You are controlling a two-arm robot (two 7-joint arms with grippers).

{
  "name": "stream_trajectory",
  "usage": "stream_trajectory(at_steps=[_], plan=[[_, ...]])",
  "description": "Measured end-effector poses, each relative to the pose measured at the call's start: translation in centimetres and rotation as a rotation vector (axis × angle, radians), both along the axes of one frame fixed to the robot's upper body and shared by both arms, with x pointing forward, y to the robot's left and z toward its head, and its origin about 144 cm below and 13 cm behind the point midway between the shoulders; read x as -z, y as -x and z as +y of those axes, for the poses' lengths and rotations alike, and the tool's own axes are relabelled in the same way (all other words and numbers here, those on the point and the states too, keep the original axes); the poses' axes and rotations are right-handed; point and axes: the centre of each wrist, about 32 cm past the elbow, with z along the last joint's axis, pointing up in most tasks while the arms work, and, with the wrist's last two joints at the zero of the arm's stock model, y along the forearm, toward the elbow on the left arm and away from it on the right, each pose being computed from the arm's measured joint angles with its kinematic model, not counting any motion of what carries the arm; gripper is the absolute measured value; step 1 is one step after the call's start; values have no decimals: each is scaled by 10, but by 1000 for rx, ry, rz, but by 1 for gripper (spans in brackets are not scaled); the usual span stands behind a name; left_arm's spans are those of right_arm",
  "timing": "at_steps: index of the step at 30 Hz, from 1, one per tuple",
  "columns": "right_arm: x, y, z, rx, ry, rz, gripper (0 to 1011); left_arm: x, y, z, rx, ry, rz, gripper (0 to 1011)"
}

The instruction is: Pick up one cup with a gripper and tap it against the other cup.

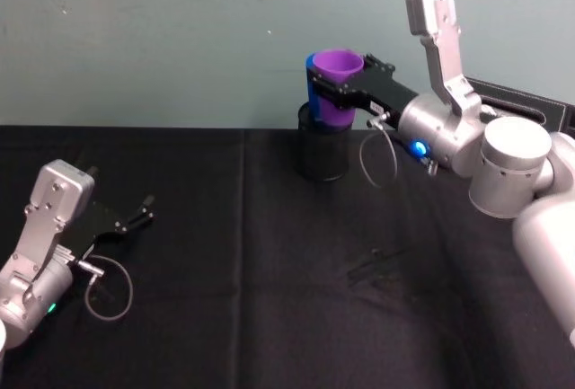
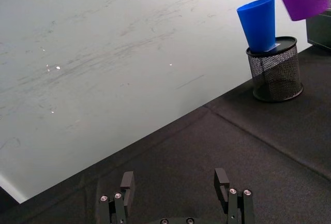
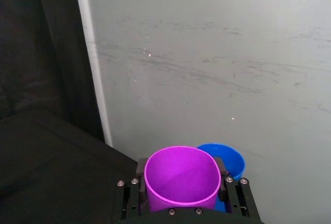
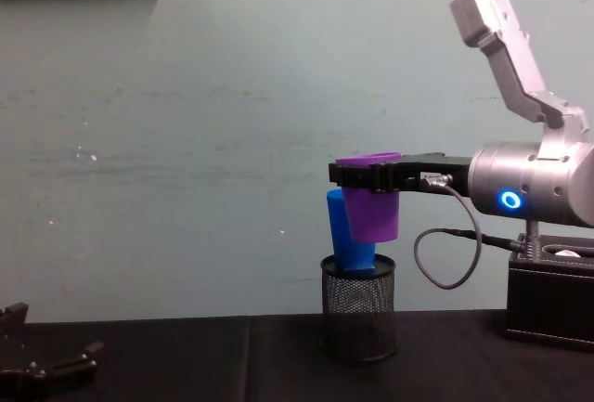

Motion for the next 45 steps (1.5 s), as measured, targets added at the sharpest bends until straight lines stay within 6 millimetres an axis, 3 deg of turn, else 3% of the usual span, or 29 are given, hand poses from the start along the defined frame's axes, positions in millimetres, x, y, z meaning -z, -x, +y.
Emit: stream_trajectory(at_steps=[11,26,45], plan=[[-5,33,0,-18,-21,-7,748,0,0,0,0,0,0,1011],[-1,62,-6,-41,-35,-11,748,0,0,0,0,0,0,1011],[10,76,-11,-56,-38,-11,748,0,0,0,0,0,0,1012]])
